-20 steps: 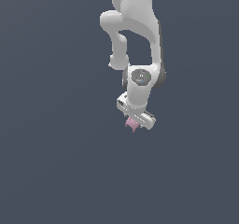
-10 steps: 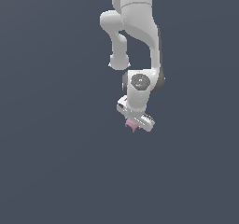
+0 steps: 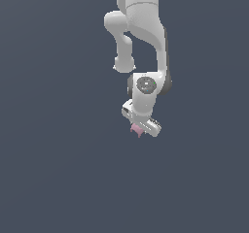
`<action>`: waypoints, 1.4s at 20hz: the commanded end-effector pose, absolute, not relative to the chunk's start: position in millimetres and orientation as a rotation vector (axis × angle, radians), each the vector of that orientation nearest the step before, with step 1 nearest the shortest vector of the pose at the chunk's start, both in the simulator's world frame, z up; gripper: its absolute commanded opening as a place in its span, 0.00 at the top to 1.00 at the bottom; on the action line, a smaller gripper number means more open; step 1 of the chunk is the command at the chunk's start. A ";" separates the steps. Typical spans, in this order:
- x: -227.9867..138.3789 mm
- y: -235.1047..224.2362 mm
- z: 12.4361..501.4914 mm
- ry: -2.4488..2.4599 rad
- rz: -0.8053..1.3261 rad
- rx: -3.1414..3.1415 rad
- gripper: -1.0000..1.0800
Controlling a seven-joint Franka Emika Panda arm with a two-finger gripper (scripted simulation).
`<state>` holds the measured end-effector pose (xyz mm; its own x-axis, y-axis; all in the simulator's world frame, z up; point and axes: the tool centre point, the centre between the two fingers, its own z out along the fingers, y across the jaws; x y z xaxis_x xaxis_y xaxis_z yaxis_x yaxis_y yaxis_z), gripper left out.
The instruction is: Pick up the object and move it to a goal position.
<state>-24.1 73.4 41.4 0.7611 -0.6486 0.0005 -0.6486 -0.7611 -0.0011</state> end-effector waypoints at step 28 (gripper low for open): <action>-11.3 -36.4 265.9 1.088 0.000 -2.946 1.00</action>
